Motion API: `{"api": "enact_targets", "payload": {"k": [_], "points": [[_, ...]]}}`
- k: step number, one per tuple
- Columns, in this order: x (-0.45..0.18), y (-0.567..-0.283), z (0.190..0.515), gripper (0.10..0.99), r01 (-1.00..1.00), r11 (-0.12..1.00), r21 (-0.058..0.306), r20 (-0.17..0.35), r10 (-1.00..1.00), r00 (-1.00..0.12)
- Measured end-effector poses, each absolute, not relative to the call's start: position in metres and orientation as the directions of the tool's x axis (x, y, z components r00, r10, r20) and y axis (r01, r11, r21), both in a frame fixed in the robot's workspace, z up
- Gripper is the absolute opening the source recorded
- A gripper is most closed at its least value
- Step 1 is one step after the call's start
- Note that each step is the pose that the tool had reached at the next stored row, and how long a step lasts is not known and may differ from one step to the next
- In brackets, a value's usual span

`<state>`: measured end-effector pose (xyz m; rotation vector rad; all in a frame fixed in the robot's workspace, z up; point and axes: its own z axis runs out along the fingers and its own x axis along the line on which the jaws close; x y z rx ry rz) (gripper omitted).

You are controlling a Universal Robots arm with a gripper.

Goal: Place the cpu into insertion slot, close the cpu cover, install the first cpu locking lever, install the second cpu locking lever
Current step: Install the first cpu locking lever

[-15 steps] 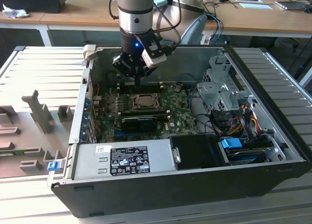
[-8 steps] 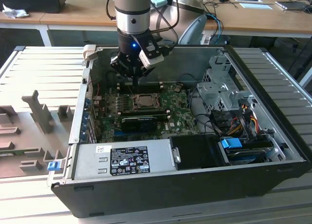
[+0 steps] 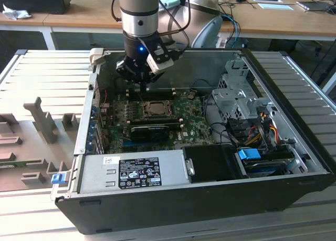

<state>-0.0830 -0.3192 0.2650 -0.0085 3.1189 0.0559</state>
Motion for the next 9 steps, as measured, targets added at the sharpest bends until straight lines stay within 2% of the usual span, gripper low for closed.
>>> {"api": "enact_targets", "payload": {"k": [9], "points": [[-0.094, -0.319, 0.265, 0.106, -0.011, 0.999, 0.039, -0.022, -0.01, -1.0]]}}
